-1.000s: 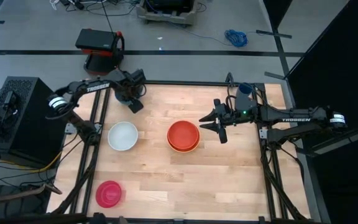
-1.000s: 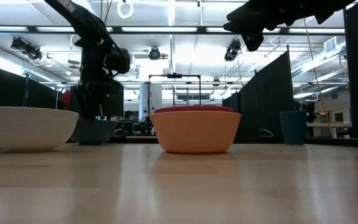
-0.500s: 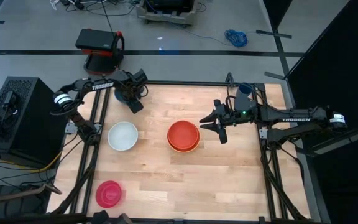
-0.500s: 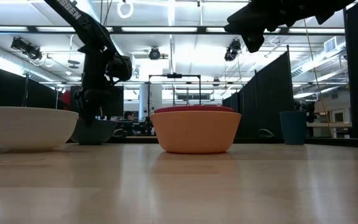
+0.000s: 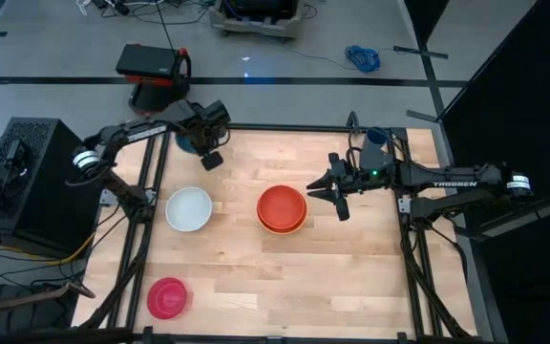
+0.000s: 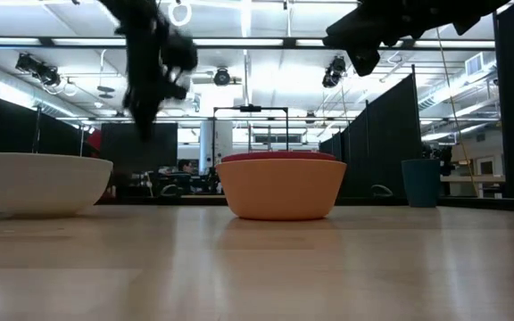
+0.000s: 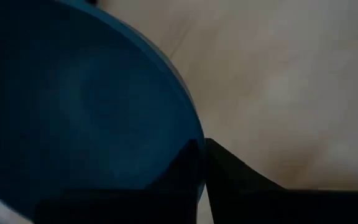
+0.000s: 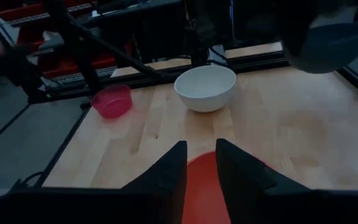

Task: Nest bowls inside each other
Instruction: Stack the blue bowl on top of the orange bowl

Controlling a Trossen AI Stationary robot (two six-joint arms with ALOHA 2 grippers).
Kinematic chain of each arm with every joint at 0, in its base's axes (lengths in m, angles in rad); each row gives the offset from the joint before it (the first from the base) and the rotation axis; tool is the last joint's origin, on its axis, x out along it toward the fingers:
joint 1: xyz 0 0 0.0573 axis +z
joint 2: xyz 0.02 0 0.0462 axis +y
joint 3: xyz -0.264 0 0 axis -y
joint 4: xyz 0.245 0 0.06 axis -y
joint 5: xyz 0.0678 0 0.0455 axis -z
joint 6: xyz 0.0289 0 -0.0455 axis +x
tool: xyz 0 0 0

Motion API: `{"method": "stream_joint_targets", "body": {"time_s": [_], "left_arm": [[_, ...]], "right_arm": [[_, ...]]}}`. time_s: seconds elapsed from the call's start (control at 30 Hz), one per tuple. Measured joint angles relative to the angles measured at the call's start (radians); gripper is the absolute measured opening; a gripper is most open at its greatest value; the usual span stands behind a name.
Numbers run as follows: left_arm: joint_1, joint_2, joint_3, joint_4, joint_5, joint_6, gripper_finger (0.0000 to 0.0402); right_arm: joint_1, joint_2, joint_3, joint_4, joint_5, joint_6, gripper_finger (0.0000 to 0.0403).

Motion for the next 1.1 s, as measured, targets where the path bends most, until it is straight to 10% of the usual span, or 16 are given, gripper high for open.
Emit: {"method": "stream_joint_targets", "body": {"time_s": [0.53, 1.1], "left_arm": [[-0.533, 0.074, 0.333, -0.052, -0.037, 0.037, 0.0], [-0.574, 0.431, 0.665, -0.251, -0.067, 0.136, 0.0]], "right_arm": [[-0.051, -0.062, 0.0, -0.013, 0.09, -0.034, 0.0096], [-0.072, -0.301, 0.0, -0.218, 0.233, -0.016, 0.0063]]}}
